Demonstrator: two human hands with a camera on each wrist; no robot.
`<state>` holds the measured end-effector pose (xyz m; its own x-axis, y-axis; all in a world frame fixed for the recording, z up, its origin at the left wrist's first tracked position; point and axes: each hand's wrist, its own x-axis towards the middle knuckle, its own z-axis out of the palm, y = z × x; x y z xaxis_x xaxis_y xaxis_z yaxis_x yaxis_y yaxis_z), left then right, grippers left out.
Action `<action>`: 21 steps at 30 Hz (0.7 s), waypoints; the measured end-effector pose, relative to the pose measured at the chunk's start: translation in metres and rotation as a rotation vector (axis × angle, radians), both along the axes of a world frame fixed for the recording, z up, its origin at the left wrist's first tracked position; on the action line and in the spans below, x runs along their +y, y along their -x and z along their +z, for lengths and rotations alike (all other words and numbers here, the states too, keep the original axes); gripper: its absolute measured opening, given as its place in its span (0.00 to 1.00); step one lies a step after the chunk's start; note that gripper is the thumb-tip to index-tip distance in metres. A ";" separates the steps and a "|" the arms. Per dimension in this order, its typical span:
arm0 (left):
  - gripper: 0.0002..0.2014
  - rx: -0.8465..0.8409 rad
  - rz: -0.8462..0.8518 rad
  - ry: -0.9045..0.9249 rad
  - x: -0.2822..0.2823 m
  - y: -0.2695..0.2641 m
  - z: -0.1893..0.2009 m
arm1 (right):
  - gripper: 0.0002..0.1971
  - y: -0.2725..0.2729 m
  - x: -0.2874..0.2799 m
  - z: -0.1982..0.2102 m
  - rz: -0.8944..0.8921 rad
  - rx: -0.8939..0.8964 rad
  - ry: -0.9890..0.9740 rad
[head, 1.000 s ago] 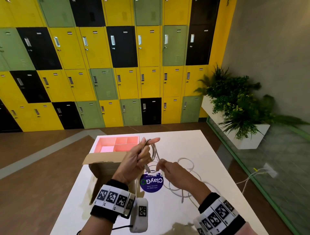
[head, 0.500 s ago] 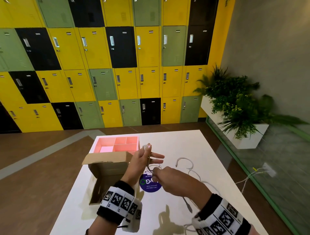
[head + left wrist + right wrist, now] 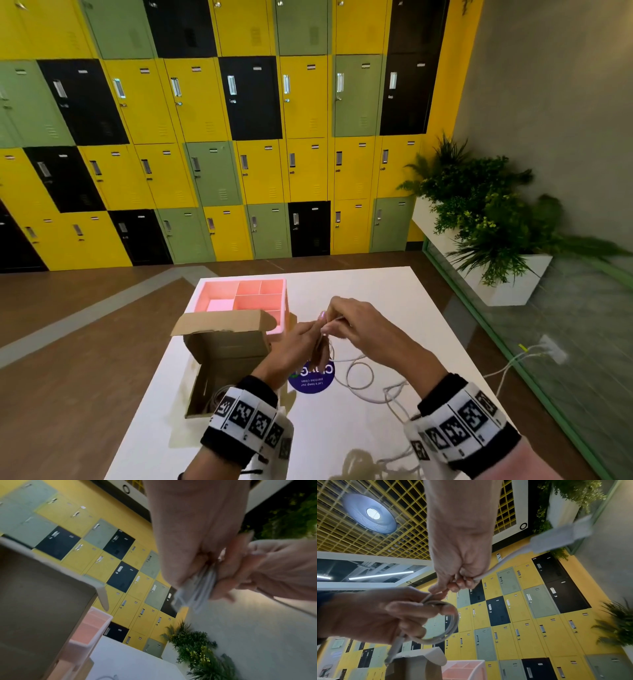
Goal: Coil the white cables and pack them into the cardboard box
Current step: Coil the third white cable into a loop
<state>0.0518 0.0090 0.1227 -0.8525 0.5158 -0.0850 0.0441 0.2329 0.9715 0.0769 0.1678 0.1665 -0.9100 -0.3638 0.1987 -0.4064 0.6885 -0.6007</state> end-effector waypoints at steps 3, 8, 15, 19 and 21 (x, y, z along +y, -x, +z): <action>0.28 -0.128 -0.082 -0.139 -0.003 -0.004 0.005 | 0.09 0.004 0.004 -0.002 -0.001 -0.001 0.094; 0.25 -0.349 -0.292 -0.406 -0.009 0.001 0.004 | 0.08 0.009 0.009 -0.014 0.008 -0.013 0.217; 0.14 -0.390 -0.527 -0.552 -0.017 0.002 0.000 | 0.07 0.010 0.011 -0.023 0.058 -0.068 0.309; 0.10 -0.426 -0.523 -0.610 -0.018 0.002 -0.002 | 0.15 0.010 0.011 -0.028 0.069 -0.092 0.227; 0.11 -0.447 -0.518 -0.639 -0.018 0.004 -0.005 | 0.14 0.009 0.011 -0.026 0.079 -0.117 0.178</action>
<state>0.0479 -0.0088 0.1179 -0.4602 0.8841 0.0814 -0.4156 -0.2955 0.8602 0.0678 0.1790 0.1403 -0.9005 -0.4040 0.1609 -0.3756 0.5362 -0.7559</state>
